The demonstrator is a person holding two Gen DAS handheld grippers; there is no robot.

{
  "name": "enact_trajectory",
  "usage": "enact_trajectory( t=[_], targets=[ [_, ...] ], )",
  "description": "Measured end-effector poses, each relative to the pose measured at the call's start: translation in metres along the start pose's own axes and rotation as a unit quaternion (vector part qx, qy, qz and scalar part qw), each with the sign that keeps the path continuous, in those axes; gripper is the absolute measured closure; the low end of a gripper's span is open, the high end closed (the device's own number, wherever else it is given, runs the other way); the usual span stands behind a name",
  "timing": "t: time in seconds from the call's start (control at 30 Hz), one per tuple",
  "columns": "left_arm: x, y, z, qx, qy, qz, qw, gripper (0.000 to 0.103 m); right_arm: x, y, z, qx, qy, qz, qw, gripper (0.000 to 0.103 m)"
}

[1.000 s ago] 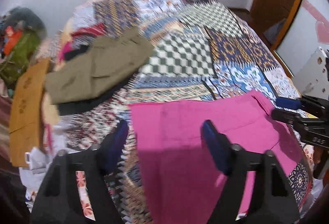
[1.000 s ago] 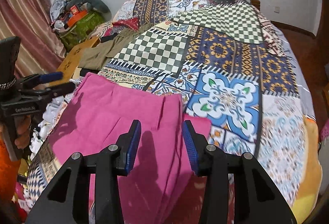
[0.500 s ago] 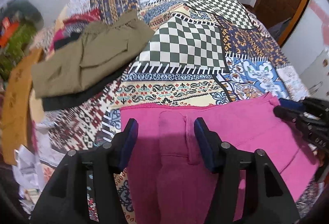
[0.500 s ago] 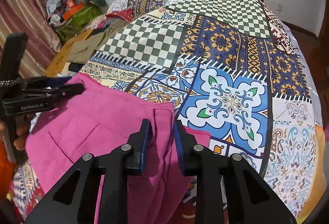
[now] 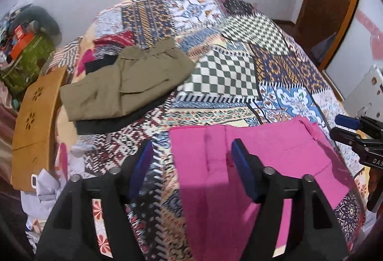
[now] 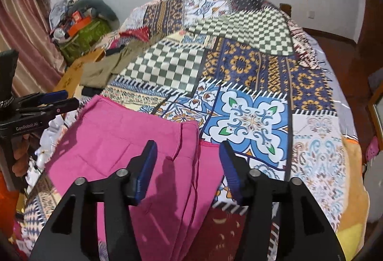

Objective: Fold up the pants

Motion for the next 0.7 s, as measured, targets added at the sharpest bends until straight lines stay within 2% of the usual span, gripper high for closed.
enact_trajectory(
  t=[0.07,0.2,0.27,0.3,0.47,0.63,0.7],
  targets=[
    [-0.002,-0.006,-0.005,0.002,-0.001,-0.01,1.0,0.021,0.0,-0.002,-0.008,0.002,0.007,0.005,1.0,0.041],
    [-0.015,-0.01,-0.005,-0.014,-0.015,-0.017,0.9996,0.014,-0.006,-0.004,-0.02,0.005,0.018,0.011,1.0,0.038],
    [-0.023,-0.005,0.001,-0.021,-0.026,-0.01,0.9994,0.013,-0.013,-0.003,-0.016,0.01,0.003,0.02,1.0,0.029],
    [-0.027,-0.002,0.004,-0.022,-0.032,-0.005,0.9992,0.013,-0.017,-0.003,-0.013,0.009,-0.004,0.023,1.0,0.027],
    [-0.043,0.007,0.029,-0.051,-0.071,-0.016,0.9961,0.013,-0.038,-0.001,0.011,0.011,-0.047,0.033,0.998,0.027],
    [-0.049,-0.003,0.047,-0.113,-0.098,-0.066,0.9865,0.012,-0.042,0.005,0.025,0.042,-0.063,0.062,0.995,0.025],
    [-0.05,-0.006,0.049,-0.13,-0.1,-0.079,0.9832,0.016,-0.04,0.005,0.028,0.049,-0.067,0.058,0.995,0.026]
  ],
)
Point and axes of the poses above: each gripper's, at about its wrist camera, not at the fingertips, and z roughly the way its jaws point, y to its right, x to its top, the point moved 2 cm from there along z, roughly the way its jaws point, and after that the axes turned 2 degrees about x, right-handed, at the moved point
